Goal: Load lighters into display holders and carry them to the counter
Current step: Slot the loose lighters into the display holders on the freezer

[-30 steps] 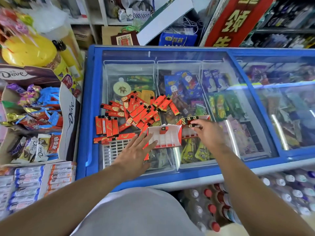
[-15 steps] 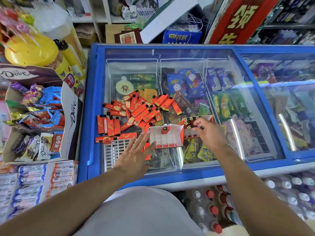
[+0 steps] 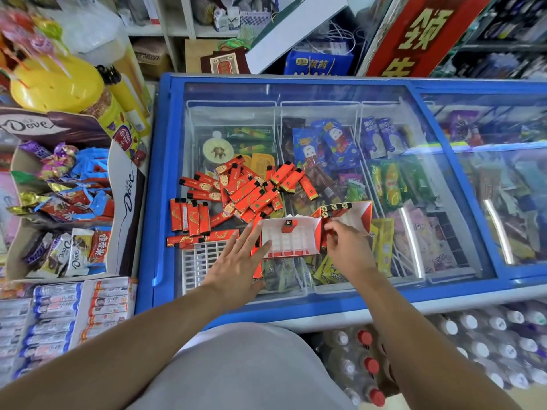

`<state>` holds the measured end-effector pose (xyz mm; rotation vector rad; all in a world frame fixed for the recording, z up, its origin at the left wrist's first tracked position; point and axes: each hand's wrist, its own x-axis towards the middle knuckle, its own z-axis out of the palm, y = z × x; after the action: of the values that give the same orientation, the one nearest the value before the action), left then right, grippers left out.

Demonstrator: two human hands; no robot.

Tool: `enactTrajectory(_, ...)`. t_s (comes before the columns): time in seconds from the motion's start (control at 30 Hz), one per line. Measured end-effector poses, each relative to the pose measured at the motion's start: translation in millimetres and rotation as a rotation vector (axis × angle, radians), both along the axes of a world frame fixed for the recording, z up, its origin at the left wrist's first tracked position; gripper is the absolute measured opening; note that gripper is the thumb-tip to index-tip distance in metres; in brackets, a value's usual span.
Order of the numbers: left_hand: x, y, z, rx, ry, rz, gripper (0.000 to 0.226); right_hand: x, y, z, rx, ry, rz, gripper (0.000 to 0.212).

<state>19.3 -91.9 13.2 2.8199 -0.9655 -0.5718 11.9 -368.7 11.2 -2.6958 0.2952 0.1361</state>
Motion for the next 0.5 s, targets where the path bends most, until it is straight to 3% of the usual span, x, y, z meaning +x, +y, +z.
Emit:
enactTrajectory(0.37,14.8,-5.9,13.1,-0.007,-0.045,-0.007,0.077,-16.5,-11.9,-5.0,0.049,0.126,0.096,0.036)
enactTrajectory(0.5,21.6,-4.8,11.5,0.016,-0.011,-0.039,0.073,-18.4,-15.3,-1.2,0.144,-0.105,0.029,0.026)
